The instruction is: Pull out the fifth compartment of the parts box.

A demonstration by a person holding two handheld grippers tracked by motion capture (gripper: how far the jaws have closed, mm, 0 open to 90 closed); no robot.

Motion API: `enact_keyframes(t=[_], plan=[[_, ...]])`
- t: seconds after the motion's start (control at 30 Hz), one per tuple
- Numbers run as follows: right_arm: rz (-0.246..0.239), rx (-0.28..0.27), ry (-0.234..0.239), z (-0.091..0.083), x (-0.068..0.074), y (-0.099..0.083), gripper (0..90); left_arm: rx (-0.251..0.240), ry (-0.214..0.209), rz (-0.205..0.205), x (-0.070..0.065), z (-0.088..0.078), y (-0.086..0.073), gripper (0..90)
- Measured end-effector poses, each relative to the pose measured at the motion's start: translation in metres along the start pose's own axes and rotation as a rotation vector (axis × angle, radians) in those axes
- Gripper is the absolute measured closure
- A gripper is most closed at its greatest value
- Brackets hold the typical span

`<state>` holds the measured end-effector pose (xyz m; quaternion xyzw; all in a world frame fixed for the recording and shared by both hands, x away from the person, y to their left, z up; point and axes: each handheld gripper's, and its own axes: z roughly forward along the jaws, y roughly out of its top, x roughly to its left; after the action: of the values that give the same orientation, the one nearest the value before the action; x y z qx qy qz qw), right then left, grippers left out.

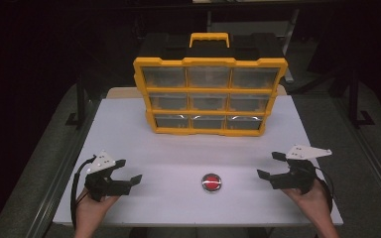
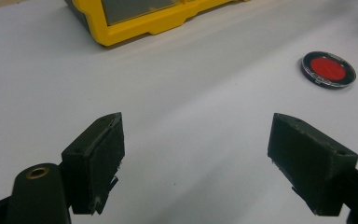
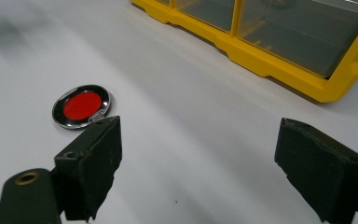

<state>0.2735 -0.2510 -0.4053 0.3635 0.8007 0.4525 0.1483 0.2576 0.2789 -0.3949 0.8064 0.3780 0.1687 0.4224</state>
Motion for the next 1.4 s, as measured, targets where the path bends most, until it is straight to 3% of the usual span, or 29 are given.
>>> enact_keyframes(t=[0.13, 0.33, 0.5, 0.67, 0.77, 1.03, 1.13, 1.23, 1.4], plan=[[0.005, -0.009, 0.006, 0.000, 0.000, 0.001, 13.9, -0.004, -0.008, -0.012, -0.001, 0.000, 0.000, 18.7], [0.001, -0.007, 0.001, 0.001, 0.001, 0.001, 13.9, 0.005, -0.018, 0.005, -0.001, 0.002, 0.000, 19.1], [0.008, -0.012, 0.004, 0.000, 0.001, 0.001, 13.9, 0.004, -0.036, -0.015, -0.002, 0.003, 0.000, 19.9], [-0.002, -0.006, 0.003, 0.001, 0.001, 0.001, 13.9, 0.019, -0.036, 0.001, -0.001, 0.004, -0.001, 19.9], [0.001, -0.006, -0.003, -0.001, 0.000, 0.000, 13.9, 0.013, -0.057, -0.012, -0.003, 0.007, 0.000, 20.0], [0.007, -0.014, -0.002, 0.001, -0.001, 0.002, 14.0, 0.014, -0.095, 0.003, -0.008, 0.009, 0.005, 21.6], [0.001, -0.016, 0.001, 0.002, 0.000, 0.003, 14.0, -0.008, -0.130, -0.011, -0.009, 0.009, 0.010, 23.1], [-0.004, -0.014, 0.002, 0.002, 0.000, 0.004, 14.0, -0.002, -0.153, 0.019, -0.011, 0.013, 0.019, 23.5], [0.013, -0.021, -0.008, -0.001, -0.003, 0.003, 14.0, -0.015, -0.222, 0.015, -0.011, 0.021, 0.030, 24.4]])
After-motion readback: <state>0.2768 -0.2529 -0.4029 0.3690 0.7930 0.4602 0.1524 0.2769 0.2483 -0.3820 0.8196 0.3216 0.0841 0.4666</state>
